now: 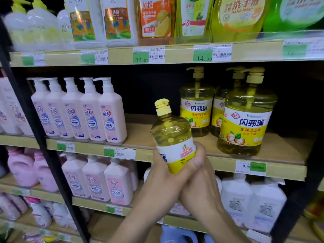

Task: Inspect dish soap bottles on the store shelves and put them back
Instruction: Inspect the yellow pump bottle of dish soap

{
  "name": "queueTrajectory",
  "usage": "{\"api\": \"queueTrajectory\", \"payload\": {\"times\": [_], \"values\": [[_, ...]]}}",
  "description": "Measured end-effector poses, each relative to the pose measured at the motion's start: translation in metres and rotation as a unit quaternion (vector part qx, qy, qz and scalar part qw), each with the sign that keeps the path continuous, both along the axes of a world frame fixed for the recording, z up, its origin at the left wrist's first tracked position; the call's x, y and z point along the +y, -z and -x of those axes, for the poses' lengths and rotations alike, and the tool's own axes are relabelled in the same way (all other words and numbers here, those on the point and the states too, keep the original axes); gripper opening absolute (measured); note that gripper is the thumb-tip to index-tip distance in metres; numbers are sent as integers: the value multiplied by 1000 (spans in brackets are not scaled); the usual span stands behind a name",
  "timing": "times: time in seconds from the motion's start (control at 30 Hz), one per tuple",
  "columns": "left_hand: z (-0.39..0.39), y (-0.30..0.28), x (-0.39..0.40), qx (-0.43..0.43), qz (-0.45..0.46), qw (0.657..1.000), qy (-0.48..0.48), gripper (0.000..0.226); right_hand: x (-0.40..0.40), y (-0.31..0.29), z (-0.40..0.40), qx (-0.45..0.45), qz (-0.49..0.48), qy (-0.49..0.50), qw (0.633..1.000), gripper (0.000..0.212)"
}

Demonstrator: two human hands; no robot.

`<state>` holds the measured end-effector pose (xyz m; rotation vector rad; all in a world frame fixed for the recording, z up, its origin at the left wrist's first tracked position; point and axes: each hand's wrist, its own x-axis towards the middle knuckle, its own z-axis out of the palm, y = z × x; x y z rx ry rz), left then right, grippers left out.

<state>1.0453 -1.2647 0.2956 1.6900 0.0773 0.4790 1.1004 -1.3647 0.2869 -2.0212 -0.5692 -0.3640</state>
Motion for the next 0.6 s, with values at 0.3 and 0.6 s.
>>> {"api": "queueTrajectory", "payload": {"times": [0.3,0.6], "values": [[-14,-10,27,-38,89,995,3,47,-28,-21,16,43,39,-141,988,109],[-31,-30,56,70,265,940,203,75,-39,-48,-41,210,-144,-223,941,81]]}}
